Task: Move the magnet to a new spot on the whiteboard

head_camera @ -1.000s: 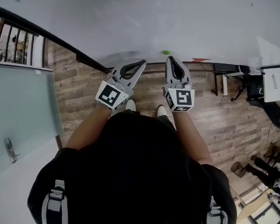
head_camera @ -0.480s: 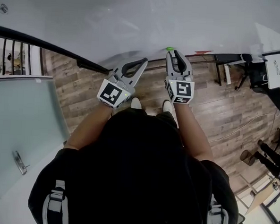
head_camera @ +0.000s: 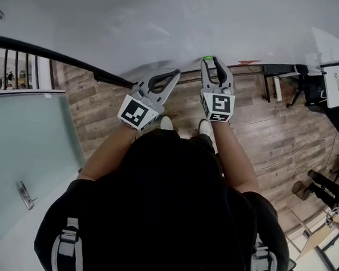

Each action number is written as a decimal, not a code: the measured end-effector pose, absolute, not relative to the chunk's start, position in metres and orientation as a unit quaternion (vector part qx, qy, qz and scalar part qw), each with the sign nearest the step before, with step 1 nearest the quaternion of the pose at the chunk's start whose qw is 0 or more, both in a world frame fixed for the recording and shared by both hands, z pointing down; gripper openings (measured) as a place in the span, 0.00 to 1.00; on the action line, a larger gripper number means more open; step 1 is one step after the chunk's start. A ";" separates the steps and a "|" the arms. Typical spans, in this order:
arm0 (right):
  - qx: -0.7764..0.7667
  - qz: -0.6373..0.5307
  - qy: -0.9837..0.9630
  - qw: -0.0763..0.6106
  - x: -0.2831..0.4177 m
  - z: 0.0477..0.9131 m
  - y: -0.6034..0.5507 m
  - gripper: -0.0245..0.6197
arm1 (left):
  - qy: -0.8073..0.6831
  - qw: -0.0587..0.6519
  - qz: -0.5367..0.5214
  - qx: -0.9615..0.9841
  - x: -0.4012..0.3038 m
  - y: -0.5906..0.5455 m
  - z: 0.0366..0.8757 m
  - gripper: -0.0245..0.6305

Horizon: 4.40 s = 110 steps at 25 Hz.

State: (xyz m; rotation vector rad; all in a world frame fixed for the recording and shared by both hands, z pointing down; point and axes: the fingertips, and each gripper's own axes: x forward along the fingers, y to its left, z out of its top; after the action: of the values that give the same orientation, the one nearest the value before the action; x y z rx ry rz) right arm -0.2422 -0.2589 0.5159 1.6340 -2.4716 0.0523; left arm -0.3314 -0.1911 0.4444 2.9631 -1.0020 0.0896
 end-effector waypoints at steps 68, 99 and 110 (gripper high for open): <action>0.436 0.022 -0.900 0.014 -0.214 0.379 -0.107 0.22 | -0.287 0.015 0.003 0.958 -0.304 -0.108 0.376 0.04; 0.482 0.013 -0.876 -0.004 -0.085 0.368 -0.056 0.22 | -0.264 0.010 0.009 0.964 -0.190 -0.070 0.367 0.04; 0.498 0.010 -0.867 -0.014 0.014 0.365 -0.018 0.22 | -0.248 0.000 0.004 0.969 -0.087 -0.034 0.358 0.04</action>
State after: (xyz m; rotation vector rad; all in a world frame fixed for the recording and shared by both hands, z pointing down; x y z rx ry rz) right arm 0.0138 -0.0180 0.3654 1.5786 -2.7492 0.0310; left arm -0.0871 -0.0337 0.3582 3.0440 -0.7780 0.0111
